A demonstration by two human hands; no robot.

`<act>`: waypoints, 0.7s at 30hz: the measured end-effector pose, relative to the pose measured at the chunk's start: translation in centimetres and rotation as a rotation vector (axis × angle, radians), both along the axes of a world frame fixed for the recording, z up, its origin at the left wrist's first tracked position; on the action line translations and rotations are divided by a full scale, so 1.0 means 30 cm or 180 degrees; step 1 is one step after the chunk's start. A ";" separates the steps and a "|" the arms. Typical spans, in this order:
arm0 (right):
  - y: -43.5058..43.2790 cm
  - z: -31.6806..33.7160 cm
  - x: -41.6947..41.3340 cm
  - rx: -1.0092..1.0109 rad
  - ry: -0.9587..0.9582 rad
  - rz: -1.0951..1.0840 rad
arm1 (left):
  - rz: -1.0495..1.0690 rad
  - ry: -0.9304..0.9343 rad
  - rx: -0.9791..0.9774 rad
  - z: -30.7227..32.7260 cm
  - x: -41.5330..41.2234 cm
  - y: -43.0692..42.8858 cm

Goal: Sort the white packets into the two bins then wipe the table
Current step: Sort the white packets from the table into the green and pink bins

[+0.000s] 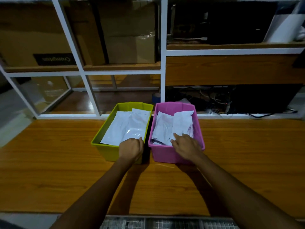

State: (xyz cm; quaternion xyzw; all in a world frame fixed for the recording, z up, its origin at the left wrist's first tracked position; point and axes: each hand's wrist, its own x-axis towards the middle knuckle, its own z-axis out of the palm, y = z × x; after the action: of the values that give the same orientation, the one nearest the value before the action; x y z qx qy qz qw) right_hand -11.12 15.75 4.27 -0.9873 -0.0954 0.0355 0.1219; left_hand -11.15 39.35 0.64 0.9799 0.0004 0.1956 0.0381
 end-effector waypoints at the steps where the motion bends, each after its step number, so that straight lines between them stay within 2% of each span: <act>1: 0.034 0.011 -0.014 0.0015 0.0005 0.0014 | 0.0018 -0.0024 -0.0001 0.001 -0.002 0.029; 12: 0.579 0.044 -0.083 0.0104 -0.0030 0.0326 | 0.0138 0.0186 0.0019 -0.010 -0.007 0.541; 21: 1.043 -0.018 -0.004 0.0041 -0.0056 0.0798 | 0.0442 -0.0046 -0.0006 -0.015 -0.043 1.019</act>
State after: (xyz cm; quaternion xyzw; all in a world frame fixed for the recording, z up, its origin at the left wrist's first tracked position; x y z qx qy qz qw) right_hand -11.25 47.03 3.74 -0.9671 -0.2194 0.0411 0.1220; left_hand -12.46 69.93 0.19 0.9761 0.0683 0.2048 0.0254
